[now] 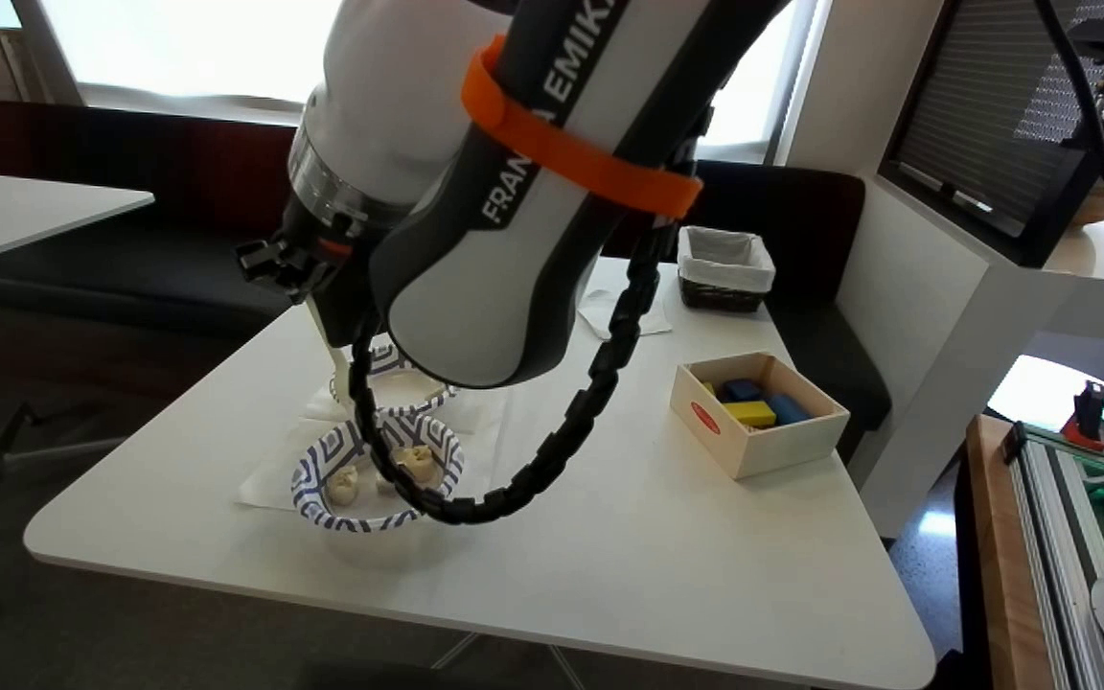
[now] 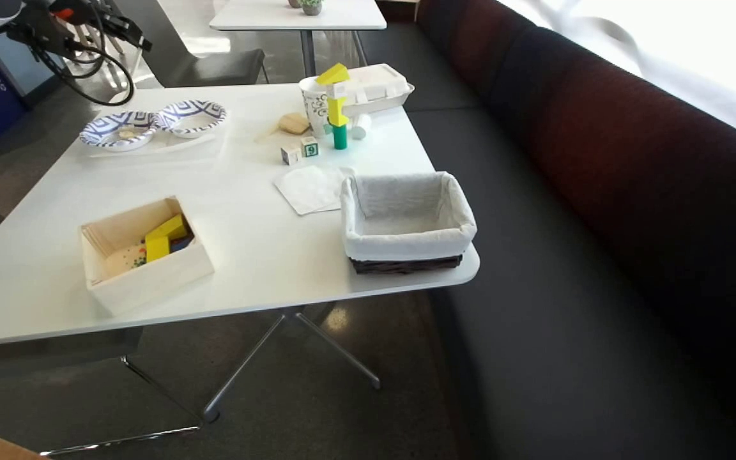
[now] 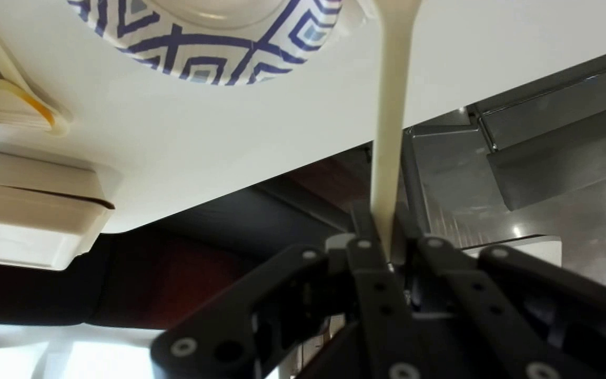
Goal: Use the fork to scoop to pick up the contents inside the bowl to the left and put it in the bowl to the right
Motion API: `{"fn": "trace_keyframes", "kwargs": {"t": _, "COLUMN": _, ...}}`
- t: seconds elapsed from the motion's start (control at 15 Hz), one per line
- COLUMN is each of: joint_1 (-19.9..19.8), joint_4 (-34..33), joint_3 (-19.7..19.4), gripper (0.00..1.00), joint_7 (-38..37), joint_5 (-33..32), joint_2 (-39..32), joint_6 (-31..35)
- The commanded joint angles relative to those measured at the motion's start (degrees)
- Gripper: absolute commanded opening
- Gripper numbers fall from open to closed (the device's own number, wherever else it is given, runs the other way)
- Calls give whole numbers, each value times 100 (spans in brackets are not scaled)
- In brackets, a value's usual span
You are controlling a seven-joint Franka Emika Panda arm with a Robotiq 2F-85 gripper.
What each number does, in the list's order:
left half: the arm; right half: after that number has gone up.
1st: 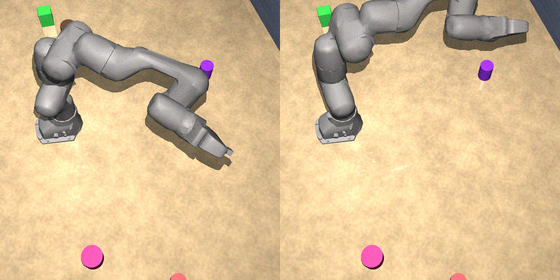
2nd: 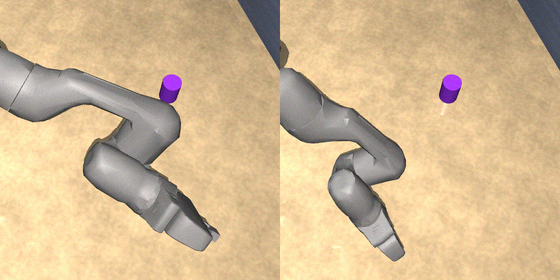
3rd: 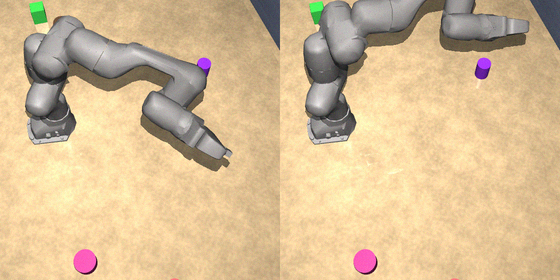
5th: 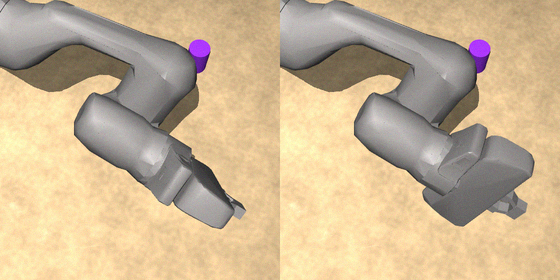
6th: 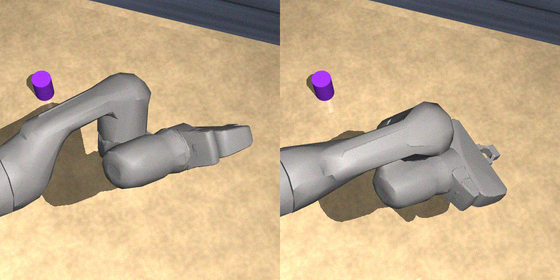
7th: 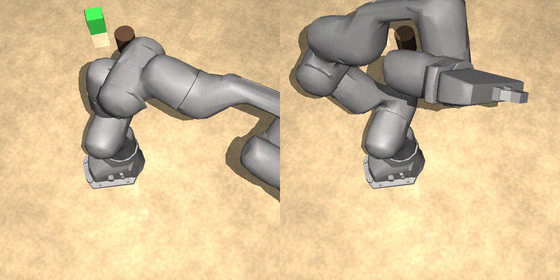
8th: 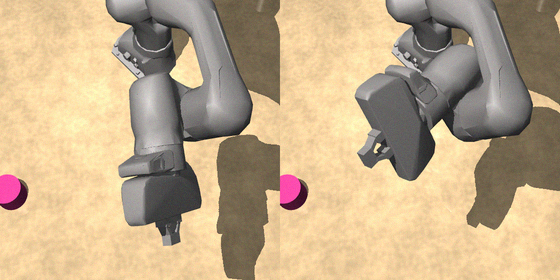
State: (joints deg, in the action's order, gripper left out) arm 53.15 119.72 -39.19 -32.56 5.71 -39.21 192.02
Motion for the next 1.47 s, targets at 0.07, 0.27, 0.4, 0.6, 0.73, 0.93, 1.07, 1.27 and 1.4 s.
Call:
{"fn": "trace_keyframes", "kwargs": {"t": 0.07, "joint_1": 251, "joint_4": 89, "joint_3": -77, "gripper": 11, "joint_7": 578, "joint_5": 728, "joint_2": 14, "joint_6": 6}}
{"fn": "trace_keyframes", "kwargs": {"t": 0.27, "joint_1": 235, "joint_4": 101, "joint_3": 27, "gripper": 3, "joint_7": 663, "joint_5": 806, "joint_2": -16, "joint_6": 66}}
{"fn": "trace_keyframes", "kwargs": {"t": 0.4, "joint_1": 230, "joint_4": 72, "joint_3": 133, "gripper": 3, "joint_7": 917, "joint_5": 1119, "joint_2": -248, "joint_6": 338}}
{"fn": "trace_keyframes", "kwargs": {"t": 0.6, "joint_1": 58, "joint_4": 134, "joint_3": 480, "gripper": 3, "joint_7": 1225, "joint_5": 1377, "joint_2": -313, "joint_6": 749}}
{"fn": "trace_keyframes", "kwargs": {"t": 0.73, "joint_1": 152, "joint_4": 211, "joint_3": 345, "gripper": 3, "joint_7": 867, "joint_5": 1040, "joint_2": -463, "joint_6": 1089}}
{"fn": "trace_keyframes", "kwargs": {"t": 0.93, "joint_1": 164, "joint_4": 257, "joint_3": 407, "gripper": 3, "joint_7": 1235, "joint_5": 1411, "joint_2": -607, "joint_6": 1624}}
{"fn": "trace_keyframes", "kwargs": {"t": 1.07, "joint_1": -149, "joint_4": 204, "joint_3": 875, "gripper": 3, "joint_7": 2019, "joint_5": 2035, "joint_2": -553, "joint_6": 1869}}
{"fn": "trace_keyframes", "kwargs": {"t": 1.27, "joint_1": -30, "joint_4": 234, "joint_3": 770, "gripper": 3, "joint_7": 1709, "joint_5": 1889, "joint_2": -714, "joint_6": 2049}}
{"fn": "trace_keyframes", "kwargs": {"t": 1.4, "joint_1": -438, "joint_4": 166, "joint_3": 1324, "gripper": 3, "joint_7": 2336, "joint_5": 2312, "joint_2": -577, "joint_6": 2121}}
